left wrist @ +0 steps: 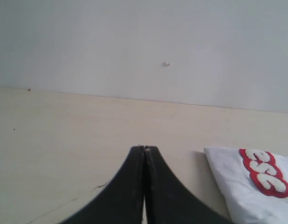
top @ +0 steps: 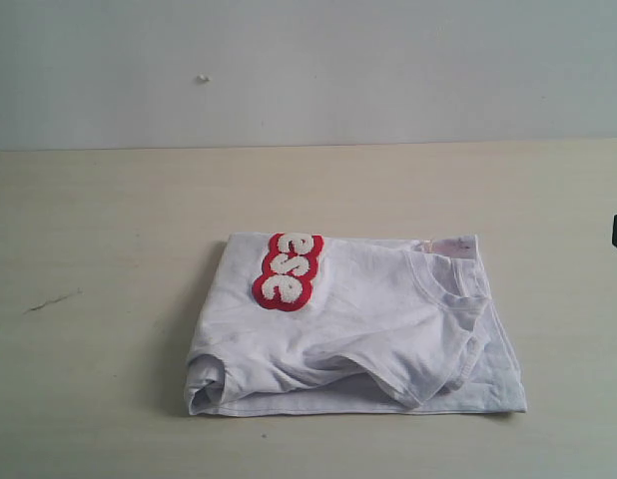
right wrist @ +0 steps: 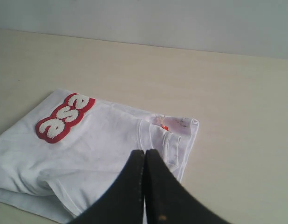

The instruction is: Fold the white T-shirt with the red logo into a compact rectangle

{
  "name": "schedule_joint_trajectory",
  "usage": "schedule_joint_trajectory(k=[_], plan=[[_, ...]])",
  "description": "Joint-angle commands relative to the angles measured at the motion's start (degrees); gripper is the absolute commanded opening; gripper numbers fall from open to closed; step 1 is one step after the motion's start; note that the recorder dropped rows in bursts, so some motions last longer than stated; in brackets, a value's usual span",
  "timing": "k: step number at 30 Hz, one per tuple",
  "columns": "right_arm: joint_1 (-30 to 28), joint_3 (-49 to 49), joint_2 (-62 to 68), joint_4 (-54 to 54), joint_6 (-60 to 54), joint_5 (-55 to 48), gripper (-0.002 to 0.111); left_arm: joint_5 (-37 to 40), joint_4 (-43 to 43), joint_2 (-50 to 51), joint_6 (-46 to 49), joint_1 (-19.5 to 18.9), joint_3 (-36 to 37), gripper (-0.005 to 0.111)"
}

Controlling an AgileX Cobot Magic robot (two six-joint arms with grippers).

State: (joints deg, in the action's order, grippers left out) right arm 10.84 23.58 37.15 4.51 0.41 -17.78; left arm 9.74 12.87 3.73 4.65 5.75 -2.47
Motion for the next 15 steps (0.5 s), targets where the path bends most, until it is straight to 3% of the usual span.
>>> schedule_joint_trajectory(k=[1,15], plan=[[-0.20,-0.38,-0.26,0.04,-0.05,0.18,0.000,2.40,-1.68,-2.17,-0.60,-2.39,1.74,0.000],[-0.20,-0.38,-0.26,0.04,-0.05,0.18,0.000,9.10,-4.30,-3.73,-2.48,-6.42,2.47,0.000]])
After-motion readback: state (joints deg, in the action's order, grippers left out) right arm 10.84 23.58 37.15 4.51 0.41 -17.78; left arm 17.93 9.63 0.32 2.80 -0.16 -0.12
